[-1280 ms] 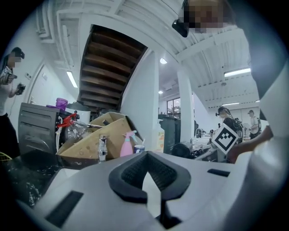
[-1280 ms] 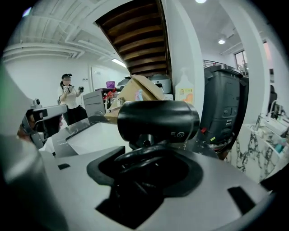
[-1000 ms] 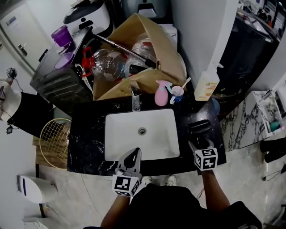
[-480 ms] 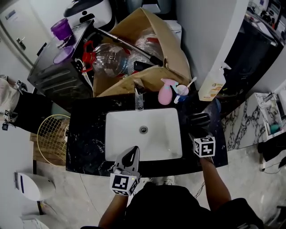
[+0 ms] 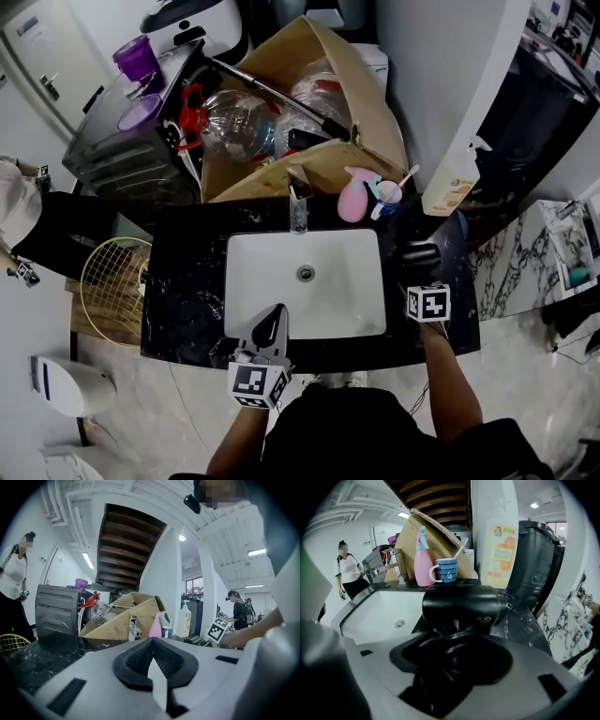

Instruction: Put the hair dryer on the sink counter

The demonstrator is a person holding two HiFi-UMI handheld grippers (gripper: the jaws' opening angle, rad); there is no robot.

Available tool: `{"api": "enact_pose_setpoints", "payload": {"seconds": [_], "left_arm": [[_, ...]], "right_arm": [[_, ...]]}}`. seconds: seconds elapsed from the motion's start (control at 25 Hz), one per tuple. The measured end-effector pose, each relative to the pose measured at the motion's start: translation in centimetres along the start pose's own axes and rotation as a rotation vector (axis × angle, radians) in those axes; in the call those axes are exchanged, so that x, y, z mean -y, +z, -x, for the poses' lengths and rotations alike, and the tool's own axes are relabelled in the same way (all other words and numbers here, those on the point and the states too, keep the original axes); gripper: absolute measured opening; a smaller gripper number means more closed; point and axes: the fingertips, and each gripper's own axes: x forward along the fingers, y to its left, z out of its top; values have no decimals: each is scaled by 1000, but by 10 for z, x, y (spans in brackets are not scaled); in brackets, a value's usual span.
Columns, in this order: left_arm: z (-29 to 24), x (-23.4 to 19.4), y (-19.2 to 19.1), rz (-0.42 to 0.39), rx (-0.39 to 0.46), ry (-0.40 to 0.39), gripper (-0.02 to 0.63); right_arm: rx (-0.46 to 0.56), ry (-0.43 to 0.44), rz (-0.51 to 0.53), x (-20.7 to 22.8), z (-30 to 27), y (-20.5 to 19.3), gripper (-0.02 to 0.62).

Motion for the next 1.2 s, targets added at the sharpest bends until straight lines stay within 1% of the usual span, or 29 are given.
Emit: {"api": "enact_pose_setpoints", "payload": {"seconds": [0.08,0.16,0.28,0.36,0.4,0.48,0.6,0.76,0.8,0.88,0.96,1.0,1.04,1.08,1.16,1.2], "left_arm": [[-1,2,1,5,3,-2,-2],[0,4,2,-3,8,-5,-2],[-2,-3,13,-19,21,12,-2],[0,-11,21,-11,19,31,-2],[0,-14,26,-13,35,36,-2],[1,-18,33,-27,71,41,-2],[2,-17,38,-33,81,37,-2],[4,-5,47,-24,72,20,-2],[4,-4,50,-27,79,19,-2],[3,-4,56,-39,110,16,-2],[2,-2,62,-46,115,12,-2],[2,-1,65,-50,119,9,-2],[3,1,68,-52,129,5,-2],[3,3,71,-54,141,0,-2],[4,7,75,-55,150,-13,-2],[5,9,76,-56,151,-20,-2]], "right_arm": [[22,-9,18,0,4,1,267],[39,-6,36,-2,12,-3,324],[104,10,38,-7,31,1,341],[182,28,47,-15,55,11,344],[232,38,54,-21,69,19,351],[350,61,74,-34,101,40,353],[515,110,110,-59,147,74,353],[654,177,191,-95,187,105,344],[687,188,207,-103,193,110,331],[739,215,222,-119,198,114,250],[769,237,230,-133,202,116,205],[785,231,237,-138,206,117,170],[803,216,242,-140,210,119,147],[823,195,241,-139,215,122,110],[861,159,237,-136,224,128,12],[872,155,245,-136,227,130,0]]}}
